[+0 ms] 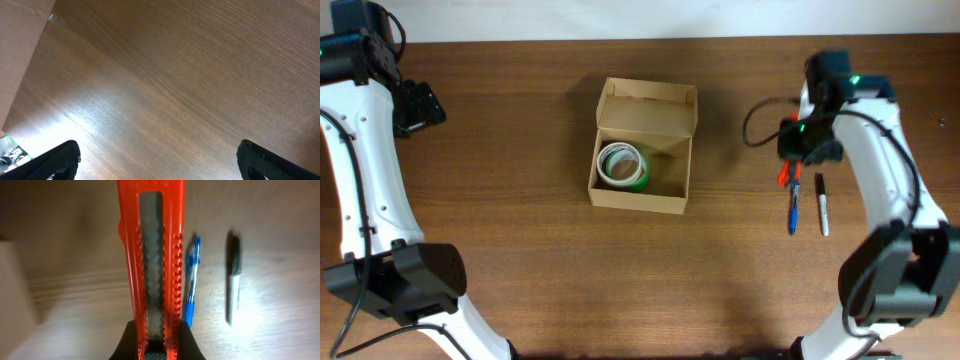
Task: Pack container
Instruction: 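Lift the orange box cutter and carry it over the box, then lower the box cutter into the box beside the tapes and release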
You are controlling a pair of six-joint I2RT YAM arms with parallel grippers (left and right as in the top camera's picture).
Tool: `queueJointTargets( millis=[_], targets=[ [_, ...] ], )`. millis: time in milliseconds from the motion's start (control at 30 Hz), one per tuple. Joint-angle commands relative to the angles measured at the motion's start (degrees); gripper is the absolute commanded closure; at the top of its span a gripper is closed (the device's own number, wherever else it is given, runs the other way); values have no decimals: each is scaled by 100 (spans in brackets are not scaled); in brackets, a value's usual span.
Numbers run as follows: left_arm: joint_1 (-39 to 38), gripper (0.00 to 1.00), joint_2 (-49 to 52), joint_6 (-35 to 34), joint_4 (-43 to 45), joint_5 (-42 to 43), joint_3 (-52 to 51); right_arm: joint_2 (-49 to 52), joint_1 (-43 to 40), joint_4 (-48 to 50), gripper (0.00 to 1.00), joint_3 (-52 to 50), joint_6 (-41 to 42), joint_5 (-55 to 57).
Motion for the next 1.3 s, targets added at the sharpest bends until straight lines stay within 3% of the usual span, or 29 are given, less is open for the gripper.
queueJointTargets(
  millis=[0,200,333,533,933,1267],
  targets=[
    [35,0,13,7,11,0,-37,-319,411,-299,96,907,-422,-42],
    [35,0,13,4,11,0,-37,-319,1633,-793,96,1987,-1803,-63],
    [35,0,13,4,11,0,-37,-275,2638,-807,96,2031,-2922,-59],
    [35,0,13,4,11,0,-37,46,3541,-455,96,2031,-3792,-37],
    [35,0,13,7,11,0,-37,1003,3727,151,96,2031,-4426,-39],
    [35,0,13,7,11,0,-37,1816,3727,-223,96,2028,-4752,164]
  ],
)
